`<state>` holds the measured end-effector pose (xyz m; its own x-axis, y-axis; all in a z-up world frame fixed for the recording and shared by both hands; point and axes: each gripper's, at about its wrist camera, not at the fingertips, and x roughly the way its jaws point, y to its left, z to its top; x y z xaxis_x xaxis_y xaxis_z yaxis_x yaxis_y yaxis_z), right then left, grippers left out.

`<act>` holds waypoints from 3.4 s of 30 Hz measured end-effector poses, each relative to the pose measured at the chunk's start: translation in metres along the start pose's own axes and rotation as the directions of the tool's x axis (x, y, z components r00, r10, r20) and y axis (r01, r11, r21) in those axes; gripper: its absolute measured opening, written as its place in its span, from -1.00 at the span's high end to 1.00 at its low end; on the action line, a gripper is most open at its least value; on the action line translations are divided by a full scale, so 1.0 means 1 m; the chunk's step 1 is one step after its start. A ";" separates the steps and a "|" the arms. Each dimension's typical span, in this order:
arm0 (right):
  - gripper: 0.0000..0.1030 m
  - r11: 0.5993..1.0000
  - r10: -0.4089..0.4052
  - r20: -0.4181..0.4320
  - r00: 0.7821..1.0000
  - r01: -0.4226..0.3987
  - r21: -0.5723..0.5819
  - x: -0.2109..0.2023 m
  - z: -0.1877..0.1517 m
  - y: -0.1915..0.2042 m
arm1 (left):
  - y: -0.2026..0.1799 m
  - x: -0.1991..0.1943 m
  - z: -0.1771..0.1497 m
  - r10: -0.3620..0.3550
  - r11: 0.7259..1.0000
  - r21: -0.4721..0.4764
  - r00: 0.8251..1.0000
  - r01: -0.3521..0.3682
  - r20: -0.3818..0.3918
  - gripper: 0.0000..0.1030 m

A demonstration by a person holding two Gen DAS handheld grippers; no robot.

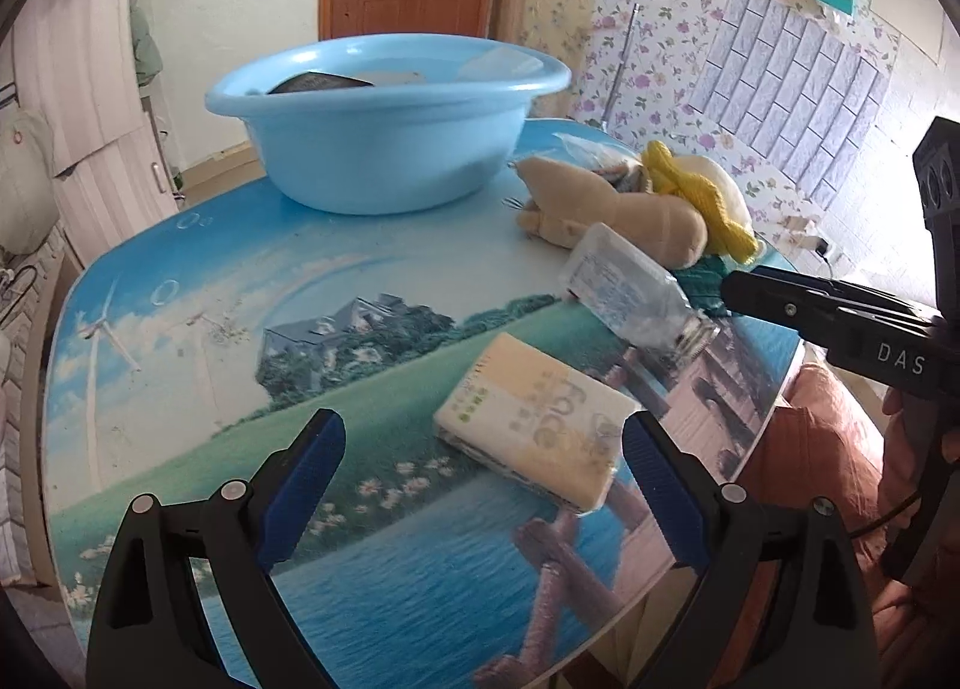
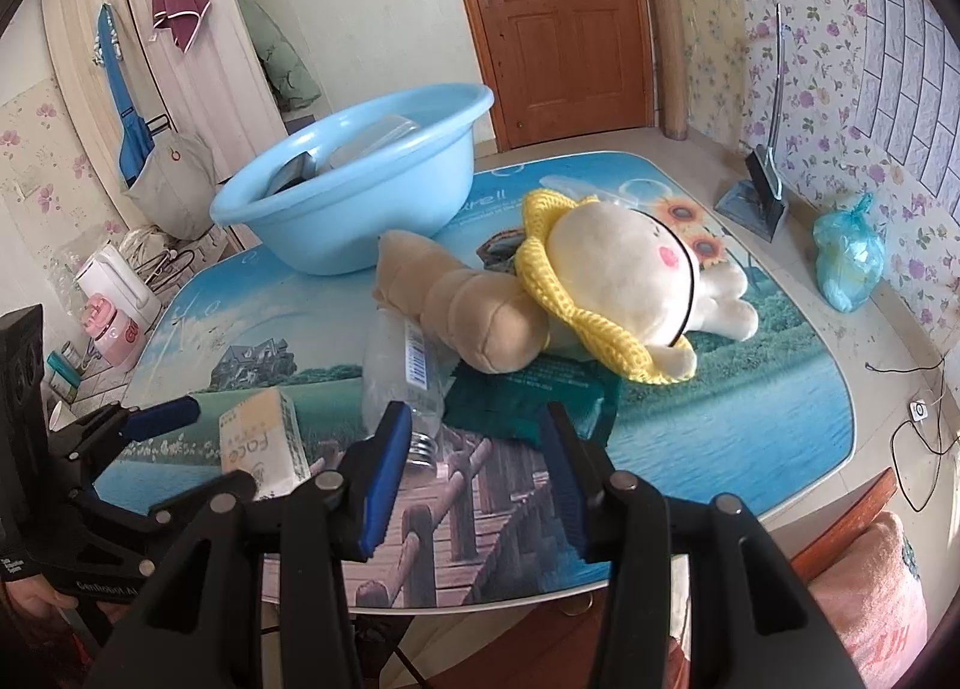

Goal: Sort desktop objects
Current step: 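Withdraw both grippers from the basin toward the remaining table items, then grasp the 'face' tissue pack with the left gripper while the right grasps the clear bottle, then carry both items over the blue basin and open both grippers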

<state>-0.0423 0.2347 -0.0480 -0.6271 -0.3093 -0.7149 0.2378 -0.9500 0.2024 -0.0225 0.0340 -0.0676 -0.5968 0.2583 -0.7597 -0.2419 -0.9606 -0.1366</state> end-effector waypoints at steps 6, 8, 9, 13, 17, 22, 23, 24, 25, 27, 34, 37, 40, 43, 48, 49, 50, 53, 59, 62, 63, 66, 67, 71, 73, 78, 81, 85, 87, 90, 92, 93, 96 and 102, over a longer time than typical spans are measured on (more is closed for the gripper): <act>0.15 0.998 0.047 0.000 0.999 -0.047 -0.048 -0.001 -0.002 0.013 | -0.015 0.012 0.000 -0.004 0.997 0.071 1.000 0.004 -0.006 -0.82; 0.15 0.996 0.060 -0.013 0.998 -0.061 -0.065 0.002 -0.003 0.017 | -0.014 0.017 -0.001 -0.001 0.997 0.081 1.000 0.002 -0.015 -0.82; 0.15 0.995 0.063 -0.017 0.998 -0.064 -0.073 0.003 -0.003 0.020 | -0.013 0.018 -0.002 -0.002 0.997 0.078 1.000 0.004 -0.020 -0.75; 0.15 0.992 0.062 -0.042 0.997 -0.066 -0.103 0.010 -0.006 0.027 | -0.012 0.013 -0.004 0.008 0.996 0.089 1.000 -0.008 -0.003 -0.35; 0.15 0.991 0.029 -0.068 0.997 -0.038 -0.131 0.023 -0.009 0.032 | 0.000 0.007 -0.002 0.009 0.999 0.043 1.000 -0.009 0.011 -0.35; 0.38 0.987 0.055 -0.094 0.994 -0.068 -0.146 0.029 -0.014 0.036 | 0.014 -0.001 -0.001 0.037 0.999 -0.012 0.999 -0.036 0.030 -0.37; 0.38 0.984 0.071 -0.099 0.993 -0.087 -0.158 0.028 -0.015 0.038 | 0.016 -0.001 -0.001 0.043 0.999 -0.021 0.999 -0.043 0.031 -0.38; 0.38 0.980 0.089 -0.100 0.991 -0.105 -0.171 0.026 -0.017 0.040 | 0.018 -0.001 -0.001 0.050 0.998 -0.032 0.998 -0.049 0.031 -0.38; 0.38 0.976 0.101 -0.097 0.990 -0.117 -0.182 0.024 -0.018 0.043 | 0.021 -0.001 -0.001 0.054 0.998 -0.045 0.998 -0.053 0.029 -0.38; 0.38 0.970 0.118 -0.095 0.988 -0.136 -0.202 0.022 -0.020 0.048 | 0.025 -0.001 -0.002 0.065 0.996 -0.061 0.998 -0.063 0.024 -0.38; 0.36 0.978 0.076 -0.101 0.992 -0.094 -0.188 0.023 -0.019 0.044 | 0.038 -0.001 -0.008 0.094 0.990 -0.102 0.996 -0.092 0.008 -0.61; 0.34 0.981 0.074 -0.103 0.992 -0.091 -0.169 0.025 -0.018 0.041 | 0.040 -0.002 -0.009 0.094 0.992 -0.090 0.996 -0.093 0.009 -0.71; 0.12 0.982 0.065 -0.104 0.992 -0.082 -0.168 0.028 -0.018 0.043 | 0.036 0.002 -0.008 0.108 0.994 -0.030 0.994 -0.108 0.006 -0.80; 0.07 0.981 0.069 -0.105 0.992 -0.086 -0.172 0.031 -0.017 0.046 | 0.035 0.006 -0.007 0.098 0.995 0.007 0.995 -0.098 -0.010 -0.82; 0.07 0.977 0.048 -0.101 0.994 -0.068 -0.203 0.036 -0.011 0.055 | 0.033 0.009 -0.003 0.085 0.995 0.047 0.996 -0.084 -0.025 -0.68; 0.07 0.976 0.045 -0.100 0.994 -0.065 -0.210 0.037 -0.011 0.056 | 0.033 0.008 -0.003 0.094 0.994 0.058 0.995 -0.093 -0.020 -0.40; 0.07 0.974 0.041 -0.099 0.994 -0.062 -0.216 0.038 -0.010 0.058 | 0.033 0.007 -0.001 0.086 0.995 0.059 0.996 -0.085 -0.016 -0.28; 0.07 0.974 0.037 -0.103 0.994 -0.059 -0.219 0.043 -0.008 0.059 | 0.036 0.008 0.001 0.081 0.995 0.060 0.996 -0.080 -0.027 -0.28; 0.27 0.978 0.058 -0.105 0.993 -0.078 -0.194 0.043 -0.007 0.052 | 0.042 -0.001 0.004 0.073 0.997 0.024 0.997 -0.073 0.000 -0.28; 0.27 0.979 0.081 -0.090 0.993 -0.097 -0.182 0.038 -0.006 0.049 | 0.044 -0.008 0.007 0.069 0.998 0.005 0.998 -0.069 0.014 -0.28; 0.27 0.978 0.095 -0.080 0.992 -0.108 -0.177 0.035 -0.004 0.048 | 0.044 -0.009 0.009 0.072 0.997 0.001 0.997 -0.072 0.015 -0.28; 0.27 0.975 0.129 -0.024 0.991 -0.131 -0.180 0.021 0.003 0.050 | 0.045 -0.022 0.015 0.068 0.998 -0.020 0.997 -0.067 0.044 -0.28; 0.27 0.974 0.139 0.000 0.990 -0.136 -0.184 0.014 0.007 0.051 | 0.046 -0.027 0.018 0.064 0.998 -0.026 0.996 -0.063 0.057 -0.28; 0.27 0.971 0.163 0.053 0.985 -0.150 -0.184 0.000 0.020 0.055 | 0.044 -0.043 0.030 0.073 0.997 -0.031 0.992 -0.070 0.105 -0.28; 0.27 0.970 0.168 0.062 0.984 -0.153 -0.190 -0.004 0.027 0.058 | 0.046 -0.049 0.039 0.066 0.997 -0.043 0.990 -0.062 0.125 -0.28; 0.27 0.967 0.178 0.073 0.981 -0.161 -0.195 -0.006 0.040 0.062 | 0.048 -0.055 0.056 0.075 0.996 -0.065 0.986 -0.066 0.148 -0.28; 0.27 0.965 0.185 0.079 0.980 -0.166 -0.201 -0.005 0.048 0.063 | 0.052 -0.056 0.068 0.061 0.995 -0.081 0.986 -0.049 0.155 -0.28; 0.27 0.965 0.194 0.073 0.978 -0.177 -0.192 0.002 0.063 0.065 | 0.054 -0.048 0.086 0.062 0.997 -0.065 0.984 -0.052 0.169 -0.28; 0.27 0.965 0.200 0.079 0.977 -0.183 -0.187 0.006 0.073 0.067 | 0.057 -0.039 0.096 0.064 0.996 -0.065 0.985 -0.054 0.162 -0.28; 0.27 0.964 0.200 0.090 0.976 -0.180 -0.196 0.014 0.088 0.070 | 0.061 -0.031 0.110 0.061 0.997 -0.060 0.984 -0.052 0.168 -0.28; 0.27 0.964 0.198 0.086 0.976 -0.178 -0.197 0.023 0.096 0.071 | 0.064 -0.023 0.120 0.061 0.997 -0.055 0.984 -0.053 0.169 -0.28; 0.27 0.965 0.195 0.085 0.977 -0.176 -0.197 0.027 0.101 0.071 | 0.067 -0.017 0.126 0.063 0.997 -0.053 0.984 -0.055 0.166 -0.28; 0.27 0.966 0.192 0.087 0.978 -0.172 -0.195 0.040 0.115 0.073 | 0.073 -0.002 0.141 0.074 0.996 -0.053 0.985 -0.066 0.159 -0.29; 0.27 0.968 0.191 0.104 0.976 -0.170 -0.187 0.067 0.149 0.078 | 0.085 0.019 0.160 0.089 0.995 -0.057 0.984 -0.081 0.155 -0.40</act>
<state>-0.1758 0.1333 0.0197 -0.6440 -0.4881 -0.5891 0.4750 -0.8587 0.1923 -0.1772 -0.0262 0.0081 -0.7275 0.1842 -0.6609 -0.1487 -0.9827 -0.1101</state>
